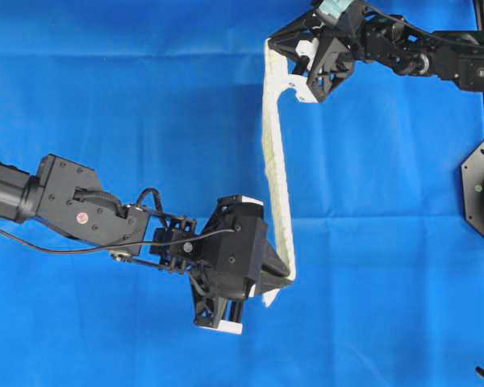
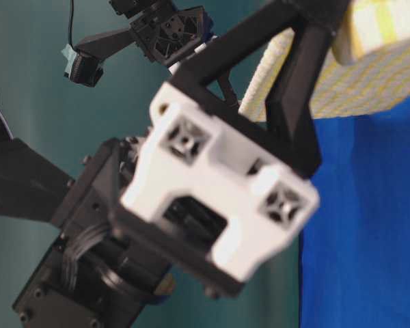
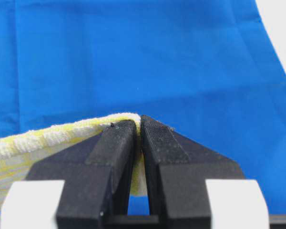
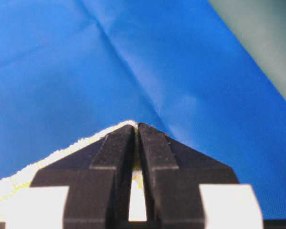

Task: Fold the yellow towel.
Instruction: 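Lift the towel and rotate it vertical, right gripper moving to the far side, then lay the towel strip down lengthwise and open both grippers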

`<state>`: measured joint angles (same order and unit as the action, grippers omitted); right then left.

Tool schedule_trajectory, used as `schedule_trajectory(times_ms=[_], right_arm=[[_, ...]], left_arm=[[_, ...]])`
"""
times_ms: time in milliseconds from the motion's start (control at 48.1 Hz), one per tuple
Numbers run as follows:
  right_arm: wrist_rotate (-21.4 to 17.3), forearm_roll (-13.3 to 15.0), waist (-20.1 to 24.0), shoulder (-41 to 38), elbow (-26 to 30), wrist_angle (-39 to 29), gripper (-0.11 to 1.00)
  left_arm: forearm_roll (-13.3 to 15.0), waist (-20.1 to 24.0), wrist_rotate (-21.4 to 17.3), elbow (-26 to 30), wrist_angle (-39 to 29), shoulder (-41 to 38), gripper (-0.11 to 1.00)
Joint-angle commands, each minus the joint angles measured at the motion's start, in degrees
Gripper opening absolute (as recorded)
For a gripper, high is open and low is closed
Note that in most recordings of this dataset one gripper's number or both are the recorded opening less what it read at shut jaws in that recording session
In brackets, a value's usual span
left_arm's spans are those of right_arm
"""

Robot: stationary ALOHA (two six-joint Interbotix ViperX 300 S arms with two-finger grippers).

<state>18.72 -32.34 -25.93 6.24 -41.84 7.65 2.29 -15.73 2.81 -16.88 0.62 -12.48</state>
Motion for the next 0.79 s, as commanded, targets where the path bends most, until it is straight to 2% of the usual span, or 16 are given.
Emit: schedule_trajectory(times_ms=[0,437,603,770], right_arm=[[0.09,-0.09,-4.39,1.05,1.67,1.05,0.03],[-0.18,-0.09,-6.33,5.27,-2.72,0.53,0.03],[-0.09,-0.09,-6.42,4.39,-1.76,-2.02,0.03],[0.0,-0.09,-5.89,0.35,0.88,-2.81,0.03]], left_arm=[[-0.09,-2.72,-0.97,2.64,0.7,0.79,0.03],[-0.09,-1.49,-1.23,7.21,5.98,-5.45,0.03],[-0.09,-1.32,-1.23,5.62,7.91,-5.89,0.03],[0.18,-1.49,-0.62,1.23,9.4,-4.13,0.03]])
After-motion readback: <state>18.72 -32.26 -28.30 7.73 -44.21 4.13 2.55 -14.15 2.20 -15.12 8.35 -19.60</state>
